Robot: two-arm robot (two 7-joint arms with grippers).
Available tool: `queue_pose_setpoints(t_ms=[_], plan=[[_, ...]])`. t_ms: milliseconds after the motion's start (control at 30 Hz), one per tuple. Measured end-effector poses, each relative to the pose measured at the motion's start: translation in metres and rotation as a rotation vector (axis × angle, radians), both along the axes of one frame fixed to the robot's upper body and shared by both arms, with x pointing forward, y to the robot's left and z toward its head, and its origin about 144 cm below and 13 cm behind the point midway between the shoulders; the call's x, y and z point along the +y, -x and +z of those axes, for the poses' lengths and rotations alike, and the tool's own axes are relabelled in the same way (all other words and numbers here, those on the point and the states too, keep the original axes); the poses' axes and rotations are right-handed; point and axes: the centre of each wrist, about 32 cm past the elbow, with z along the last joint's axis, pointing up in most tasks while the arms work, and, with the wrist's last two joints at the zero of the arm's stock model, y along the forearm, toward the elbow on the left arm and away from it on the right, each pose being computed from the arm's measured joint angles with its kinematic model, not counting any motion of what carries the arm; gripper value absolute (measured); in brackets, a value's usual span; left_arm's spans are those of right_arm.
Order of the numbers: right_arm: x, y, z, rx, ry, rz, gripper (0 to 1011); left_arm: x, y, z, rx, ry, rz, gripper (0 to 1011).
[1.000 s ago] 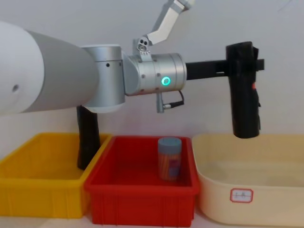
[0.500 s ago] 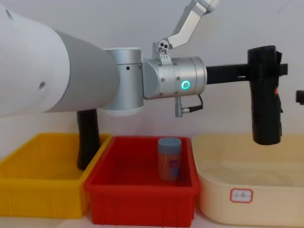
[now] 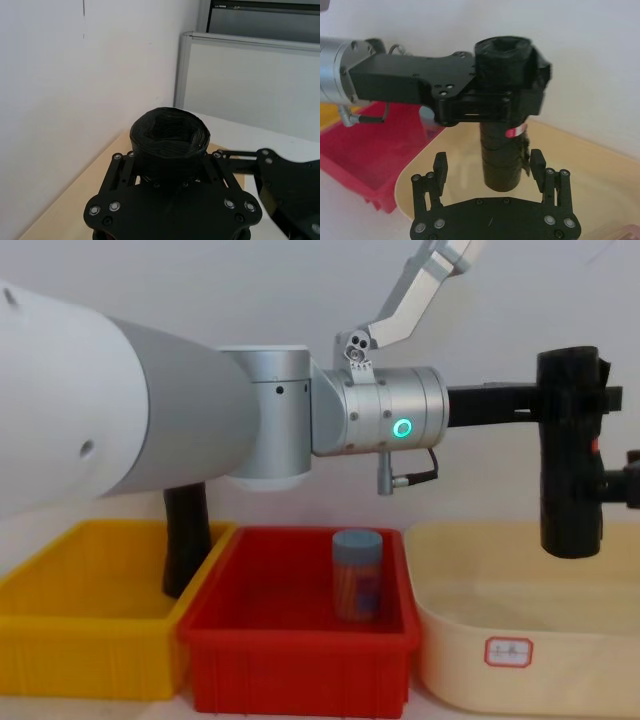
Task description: Pick up the garbage bag with the one hand and transfer it to the other hand.
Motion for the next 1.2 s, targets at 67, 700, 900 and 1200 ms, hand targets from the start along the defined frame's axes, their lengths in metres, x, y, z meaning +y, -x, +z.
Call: queue_pose_setpoints(t_ms=[67, 700, 900, 1200], plan=[[0.001, -0.002, -0.001, 0.013, 0.011, 0.016, 1000, 0.000, 0.001, 0.000, 0.000, -0.003, 0.000, 466], [0.008, -0.022, -0.010, 0.055, 0.050, 0.031, 1000, 0.006, 0.011, -0.006, -0.001, -0.021, 0.003, 466], [0.010, -0.029, -0.015, 0.072, 0.047, 0.035, 1000, 0.008, 0.014, -0.008, 0.003, -0.020, 0.010, 466], [0.014, -0.036, -0.019, 0.087, 0.039, 0.047, 955, 0.009, 0.017, -0.009, 0.002, -0.009, 0.024, 466]])
